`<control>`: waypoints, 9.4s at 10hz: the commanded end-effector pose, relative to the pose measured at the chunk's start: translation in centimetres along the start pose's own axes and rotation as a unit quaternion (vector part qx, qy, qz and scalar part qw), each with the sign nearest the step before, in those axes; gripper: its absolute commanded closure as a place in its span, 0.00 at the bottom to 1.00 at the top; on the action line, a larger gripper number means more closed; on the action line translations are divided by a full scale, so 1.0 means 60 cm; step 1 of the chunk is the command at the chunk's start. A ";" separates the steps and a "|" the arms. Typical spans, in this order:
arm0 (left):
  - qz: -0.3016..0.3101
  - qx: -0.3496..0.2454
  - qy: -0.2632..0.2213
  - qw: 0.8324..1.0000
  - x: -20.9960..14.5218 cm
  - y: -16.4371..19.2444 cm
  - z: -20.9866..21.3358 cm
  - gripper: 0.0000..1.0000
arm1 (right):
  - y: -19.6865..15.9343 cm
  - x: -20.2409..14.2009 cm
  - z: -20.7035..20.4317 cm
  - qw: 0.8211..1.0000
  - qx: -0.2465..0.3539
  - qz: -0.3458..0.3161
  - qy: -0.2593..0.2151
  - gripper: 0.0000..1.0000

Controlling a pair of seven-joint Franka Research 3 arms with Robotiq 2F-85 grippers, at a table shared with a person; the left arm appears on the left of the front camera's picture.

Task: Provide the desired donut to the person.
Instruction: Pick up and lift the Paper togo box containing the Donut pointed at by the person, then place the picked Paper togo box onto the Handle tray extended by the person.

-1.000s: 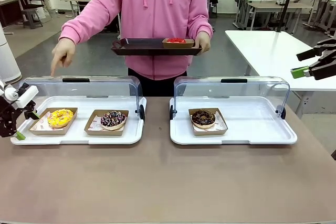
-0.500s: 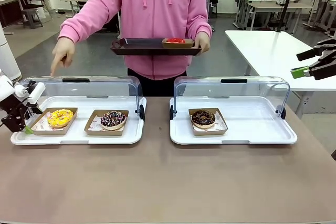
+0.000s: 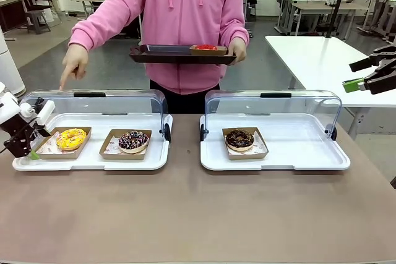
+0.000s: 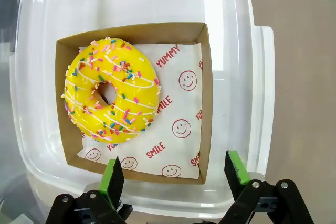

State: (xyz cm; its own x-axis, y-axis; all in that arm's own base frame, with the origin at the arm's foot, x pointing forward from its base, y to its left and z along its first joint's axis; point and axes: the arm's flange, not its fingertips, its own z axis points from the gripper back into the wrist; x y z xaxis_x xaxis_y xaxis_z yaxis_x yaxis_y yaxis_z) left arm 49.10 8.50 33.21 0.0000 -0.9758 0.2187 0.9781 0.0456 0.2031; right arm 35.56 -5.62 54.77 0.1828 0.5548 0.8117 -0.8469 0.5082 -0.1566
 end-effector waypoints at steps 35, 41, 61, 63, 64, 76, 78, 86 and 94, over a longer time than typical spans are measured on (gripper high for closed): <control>-0.142 0.094 -0.015 0.985 0.088 -0.268 0.402 1.00 | 0.000 -0.002 -0.003 1.000 0.002 -0.001 0.000 0.00; -0.142 0.094 -0.015 0.985 0.088 -0.268 0.402 1.00 | 0.000 -0.002 -0.003 1.000 0.002 -0.001 0.000 0.00; -0.038 0.039 -0.025 0.998 0.398 -0.074 0.464 0.98 | 0.000 -0.002 -0.003 1.000 0.002 -0.001 0.000 0.00; -0.006 0.014 -0.030 0.999 0.486 0.025 0.429 0.98 | 0.000 -0.002 -0.003 1.000 0.002 -0.001 0.000 0.00; -0.002 0.013 -0.027 1.000 0.523 0.065 0.401 0.98 | 0.000 -0.002 -0.003 1.000 0.002 -0.001 0.000 0.00; -0.055 -0.027 0.038 0.997 0.599 0.153 0.199 0.39 | 0.000 -0.002 -0.003 1.000 0.002 -0.001 0.000 0.00; -0.036 -0.052 0.032 0.997 0.604 0.151 0.209 0.00 | 0.000 -0.002 -0.003 1.000 0.002 -0.001 0.000 0.00; -0.022 -0.082 0.033 0.996 0.596 0.142 0.234 0.00 | 0.000 -0.002 -0.003 1.000 0.002 -0.001 0.000 0.00; -0.028 -0.088 0.040 0.995 0.594 0.140 0.219 0.00 | 0.000 -0.002 -0.003 1.000 0.002 -0.001 0.000 0.00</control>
State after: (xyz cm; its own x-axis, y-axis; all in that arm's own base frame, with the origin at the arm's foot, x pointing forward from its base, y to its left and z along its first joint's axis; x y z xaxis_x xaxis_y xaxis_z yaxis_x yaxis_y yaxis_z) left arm 54.42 -23.02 55.21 -0.0593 -0.9883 0.1406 0.9980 -0.0558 0.0285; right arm 35.57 -5.66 54.75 0.1860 0.5572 0.8093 -0.8460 0.5097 -0.1565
